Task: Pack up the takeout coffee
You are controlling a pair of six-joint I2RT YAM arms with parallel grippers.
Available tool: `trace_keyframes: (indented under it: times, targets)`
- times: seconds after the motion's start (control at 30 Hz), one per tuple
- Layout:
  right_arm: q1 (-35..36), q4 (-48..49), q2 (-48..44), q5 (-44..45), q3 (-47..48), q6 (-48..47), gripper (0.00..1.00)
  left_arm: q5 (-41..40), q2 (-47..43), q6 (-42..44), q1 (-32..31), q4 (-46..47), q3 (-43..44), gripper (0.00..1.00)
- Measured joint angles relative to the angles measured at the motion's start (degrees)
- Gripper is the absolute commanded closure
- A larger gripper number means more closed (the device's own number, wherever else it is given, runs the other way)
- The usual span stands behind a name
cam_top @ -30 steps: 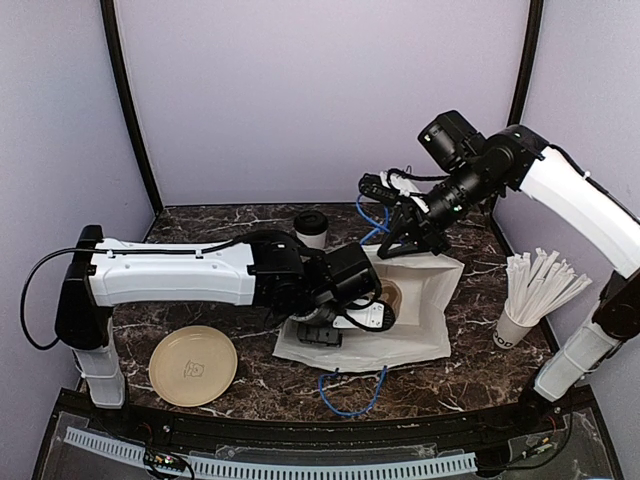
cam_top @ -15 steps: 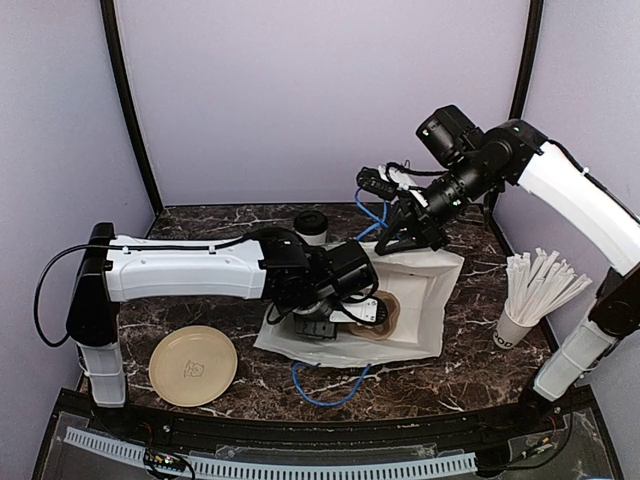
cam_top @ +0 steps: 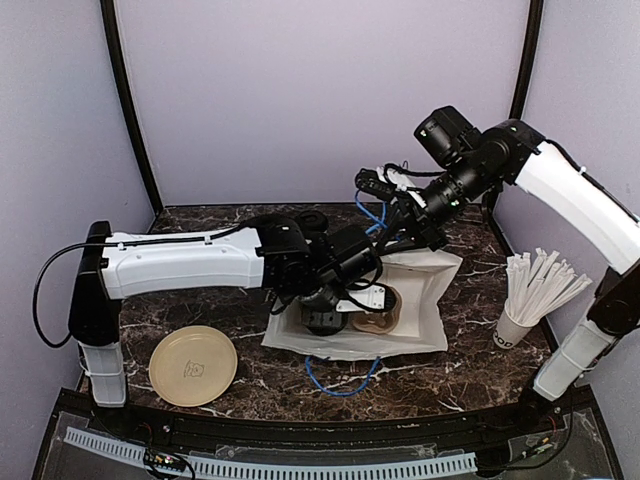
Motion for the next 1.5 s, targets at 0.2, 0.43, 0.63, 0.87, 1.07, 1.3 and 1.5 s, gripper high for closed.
trace_keyframes:
  times: [0.2,0.43,0.63,0.87,1.07,1.3,1.5]
  targets:
    - [0.0,0.9,0.13,3.1,-0.46,-0.24,0.98,3.28,-0.44,-2.49,0.0,-0.83,5.18,0.55]
    - [-4.2,2.86,1.81,4.68,-0.5,-1.25,0.97,8.11,-3.89,-5.9,0.66,-1.18,9.42,0.54]
    - [-6.49,2.95,5.55,3.58,0.57,-1.79,0.95,10.1,-8.02,-6.91,2.03,-1.16,9.57,0.36]
    - [-4.35,0.59,5.73,0.79,2.78,-2.01,0.95,8.11,-7.61,-6.29,2.45,-1.62,8.46,0.36]
    - [-1.55,-0.83,4.5,-0.31,2.89,-1.97,0.95,8.94,-7.69,-4.66,1.7,-2.12,5.44,0.3]
    - [0.35,-2.27,3.52,-0.74,2.75,-1.95,0.94,5.25,-7.87,-1.62,-1.75,-2.93,-4.22,0.28]
    - [2.29,-2.93,3.48,-0.83,2.45,-1.97,0.94,0.81,-7.8,-0.63,-2.25,-2.99,-6.29,0.29]
